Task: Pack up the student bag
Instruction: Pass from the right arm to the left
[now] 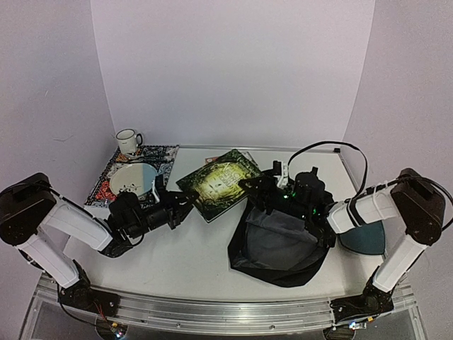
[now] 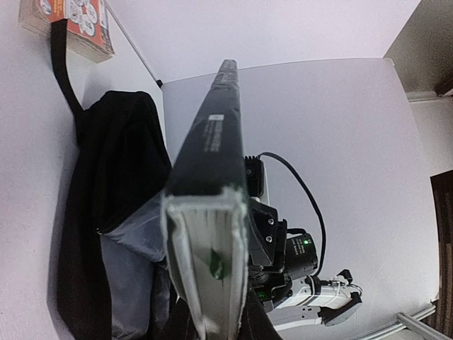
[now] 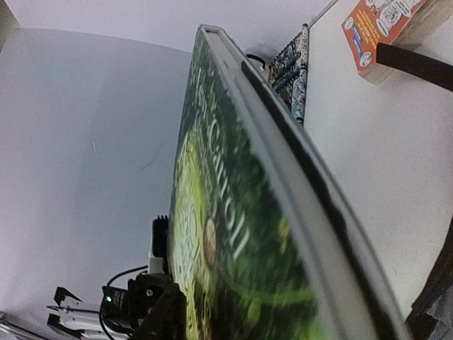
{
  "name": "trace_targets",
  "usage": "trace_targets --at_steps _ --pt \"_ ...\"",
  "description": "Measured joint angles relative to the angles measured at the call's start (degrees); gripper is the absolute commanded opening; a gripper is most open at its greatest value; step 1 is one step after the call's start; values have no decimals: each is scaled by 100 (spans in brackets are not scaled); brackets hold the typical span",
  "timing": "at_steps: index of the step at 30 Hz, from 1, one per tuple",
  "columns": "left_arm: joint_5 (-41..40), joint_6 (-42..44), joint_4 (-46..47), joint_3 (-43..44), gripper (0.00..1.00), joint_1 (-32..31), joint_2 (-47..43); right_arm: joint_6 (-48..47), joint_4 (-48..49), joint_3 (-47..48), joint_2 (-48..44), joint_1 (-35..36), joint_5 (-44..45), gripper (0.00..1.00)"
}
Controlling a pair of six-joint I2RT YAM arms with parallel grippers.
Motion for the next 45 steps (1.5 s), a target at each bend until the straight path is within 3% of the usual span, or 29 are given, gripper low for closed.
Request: trace_targets --at_steps 3,7,13,18,26,32,45 --pt "-11 58 -45 -200 0 160 -73 -358 -200 -188 -90 -25 -235 51" --pt "1 188 -309 -334 0 436 -100 -1063 -1293 -145 -543 -59 -402 59" --pt "161 220 -532 -642 0 755 -313 -2537 -4122 592 -1588 -63 274 83" --pt "401 290 -827 -755 0 923 -605 -3686 -6265 1575 -1829 -122 1182 97" --pt "916 478 -1557 -755 0 998 -1175 -5047 -8393 2558 -1617 -551 2112 98" --pt "1160 592 -2124 -755 0 1003 -1652 -5995 -8836 3123 -927 -973 1953 98" --pt "1326 940 -3293 -755 0 1024 -2435 -7238 -9321 3740 586 -971 1229 98"
